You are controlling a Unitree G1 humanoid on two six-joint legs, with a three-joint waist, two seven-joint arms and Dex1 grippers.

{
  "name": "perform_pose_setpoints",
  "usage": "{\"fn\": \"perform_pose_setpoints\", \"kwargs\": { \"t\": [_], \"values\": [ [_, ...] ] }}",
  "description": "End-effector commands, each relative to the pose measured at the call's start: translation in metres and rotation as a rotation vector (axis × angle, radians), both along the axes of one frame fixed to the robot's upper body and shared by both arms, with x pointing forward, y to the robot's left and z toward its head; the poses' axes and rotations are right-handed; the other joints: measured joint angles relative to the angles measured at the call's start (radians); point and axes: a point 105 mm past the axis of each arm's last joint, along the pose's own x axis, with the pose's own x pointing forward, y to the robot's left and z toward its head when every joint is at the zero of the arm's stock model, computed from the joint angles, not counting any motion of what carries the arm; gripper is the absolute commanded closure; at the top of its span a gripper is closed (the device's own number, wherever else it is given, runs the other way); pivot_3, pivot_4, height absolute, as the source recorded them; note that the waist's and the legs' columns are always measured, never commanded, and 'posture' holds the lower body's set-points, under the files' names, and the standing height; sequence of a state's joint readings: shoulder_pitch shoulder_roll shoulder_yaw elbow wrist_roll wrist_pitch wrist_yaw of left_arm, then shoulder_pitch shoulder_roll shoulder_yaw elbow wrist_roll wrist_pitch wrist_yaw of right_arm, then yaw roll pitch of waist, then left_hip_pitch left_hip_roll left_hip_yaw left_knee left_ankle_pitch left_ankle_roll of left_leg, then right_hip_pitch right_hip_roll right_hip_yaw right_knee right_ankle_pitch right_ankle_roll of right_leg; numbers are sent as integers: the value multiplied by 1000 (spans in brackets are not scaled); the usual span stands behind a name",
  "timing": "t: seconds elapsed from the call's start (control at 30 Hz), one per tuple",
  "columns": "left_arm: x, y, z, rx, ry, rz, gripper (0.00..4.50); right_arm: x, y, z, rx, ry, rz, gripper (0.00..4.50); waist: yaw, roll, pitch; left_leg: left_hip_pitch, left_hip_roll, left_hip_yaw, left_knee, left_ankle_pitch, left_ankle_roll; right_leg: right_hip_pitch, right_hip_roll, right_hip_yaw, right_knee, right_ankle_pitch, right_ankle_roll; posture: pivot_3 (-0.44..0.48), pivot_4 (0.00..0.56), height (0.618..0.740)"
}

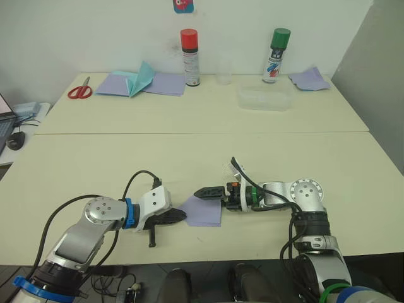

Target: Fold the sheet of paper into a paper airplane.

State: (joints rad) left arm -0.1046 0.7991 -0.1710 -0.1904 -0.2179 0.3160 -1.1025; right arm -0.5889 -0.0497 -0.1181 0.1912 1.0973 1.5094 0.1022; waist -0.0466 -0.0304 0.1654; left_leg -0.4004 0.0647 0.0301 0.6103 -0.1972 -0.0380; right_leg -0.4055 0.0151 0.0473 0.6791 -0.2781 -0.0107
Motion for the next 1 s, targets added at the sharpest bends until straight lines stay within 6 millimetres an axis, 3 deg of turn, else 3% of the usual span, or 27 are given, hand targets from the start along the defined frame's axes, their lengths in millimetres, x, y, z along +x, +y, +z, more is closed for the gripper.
{"fn": "perform_pose_setpoints", "kwargs": {
  "t": [0.03, 0.13, 0.2, 0.43, 0.57, 0.83, 1.0],
  "values": [
    [-6, 5, -23, 51, 83, 31, 4500, -5, 11, 2, -19, -78, 63, 36, 0, 1, -1, 0, 0, 0, 0, 0, 0, 0, 0, 0, 0, 0, 0, 0, 150, 740],
    [-6, 6, -23, 50, 86, 37, 4500, -6, 14, 4, -42, -202, 112, 36, 0, 2, -1, 0, 0, 0, 0, 0, 0, 0, 0, 0, 0, 0, 0, 0, 150, 740],
    [-6, 7, -24, 52, 87, 41, 4500, -5, 14, 4, -50, -269, 124, 604, 0, 2, -1, 0, 0, 0, 0, 0, 0, 0, 0, 0, 0, 0, -1, 0, 150, 740],
    [-6, 8, -24, 54, 89, 48, 4500, 2, 9, 1, -88, -392, 125, 3200, 1, 2, -1, -1, 0, 0, 0, 0, 0, 0, -1, 0, -1, -1, -2, 0, 150, 740],
    [-7, 9, -24, 56, 92, 49, 4500, -1, 13, 12, -59, -553, 176, 4492, 2, 2, -1, -1, 0, 0, 0, 0, 0, -1, -1, 0, -1, -1, -2, 0, 150, 740],
    [-4, 16, -19, 39, 108, 87, 4500, -16, 19, 17, -50, -905, 353, 4492, 4, 2, -1, -1, 0, 1, -1, 0, 0, -1, -1, 0, -1, -3, -5, 0, 150, 740],
    [-1, 24, -17, 43, 113, 116, 4500, -16, 17, 12, -59, -981, 416, 4492, 4, 1, 0, -1, 0, 0, -1, 0, 0, -1, -1, -1, -1, -3, -5, 0, 150, 740]
  ]
}}
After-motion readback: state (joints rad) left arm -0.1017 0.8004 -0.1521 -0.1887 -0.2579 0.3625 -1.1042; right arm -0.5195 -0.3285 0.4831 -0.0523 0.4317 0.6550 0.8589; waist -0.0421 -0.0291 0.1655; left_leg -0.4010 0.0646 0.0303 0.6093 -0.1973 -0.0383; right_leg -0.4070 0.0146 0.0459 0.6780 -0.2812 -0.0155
